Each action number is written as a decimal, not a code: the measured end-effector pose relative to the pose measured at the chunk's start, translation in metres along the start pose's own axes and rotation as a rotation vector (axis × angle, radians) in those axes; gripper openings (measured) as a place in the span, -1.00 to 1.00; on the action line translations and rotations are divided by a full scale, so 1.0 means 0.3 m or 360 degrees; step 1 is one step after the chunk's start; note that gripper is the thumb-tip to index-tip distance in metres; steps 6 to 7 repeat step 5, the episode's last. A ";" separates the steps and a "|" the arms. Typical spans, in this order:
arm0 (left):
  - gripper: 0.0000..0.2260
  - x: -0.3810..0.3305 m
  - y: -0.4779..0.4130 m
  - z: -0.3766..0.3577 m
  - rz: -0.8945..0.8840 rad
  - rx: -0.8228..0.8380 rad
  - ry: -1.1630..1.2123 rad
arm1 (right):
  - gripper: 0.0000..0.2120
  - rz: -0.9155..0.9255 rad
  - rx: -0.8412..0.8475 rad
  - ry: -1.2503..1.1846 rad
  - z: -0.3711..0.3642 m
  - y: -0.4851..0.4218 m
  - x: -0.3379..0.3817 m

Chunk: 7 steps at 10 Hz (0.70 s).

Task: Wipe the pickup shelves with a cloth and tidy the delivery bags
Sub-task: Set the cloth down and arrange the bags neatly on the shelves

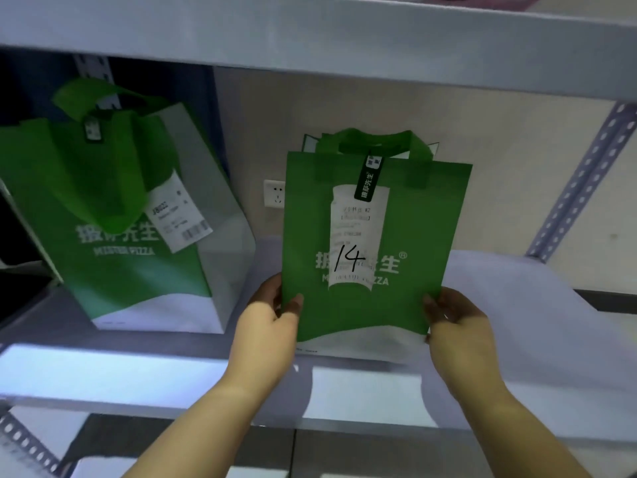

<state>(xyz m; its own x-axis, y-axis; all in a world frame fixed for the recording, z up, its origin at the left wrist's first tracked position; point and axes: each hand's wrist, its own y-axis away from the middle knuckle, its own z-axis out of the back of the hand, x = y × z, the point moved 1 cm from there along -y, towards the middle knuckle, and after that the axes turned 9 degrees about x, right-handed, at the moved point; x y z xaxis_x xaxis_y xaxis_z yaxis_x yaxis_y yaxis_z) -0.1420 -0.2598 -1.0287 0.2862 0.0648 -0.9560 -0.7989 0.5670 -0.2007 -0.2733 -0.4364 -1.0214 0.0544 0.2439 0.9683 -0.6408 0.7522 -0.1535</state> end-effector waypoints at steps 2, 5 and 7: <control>-0.67 0.048 0.009 0.050 -0.0004 0.0071 0.0029 | -0.80 -0.0034 -0.0017 -0.0051 -0.064 -0.006 -0.002; -0.73 0.069 0.048 0.081 0.0146 -0.0055 -0.0022 | -0.86 -0.0039 -0.0012 0.0036 -0.036 0.023 0.008; -0.73 0.069 0.048 0.081 0.0146 -0.0055 -0.0022 | -0.86 -0.0039 -0.0012 0.0036 -0.036 0.023 0.008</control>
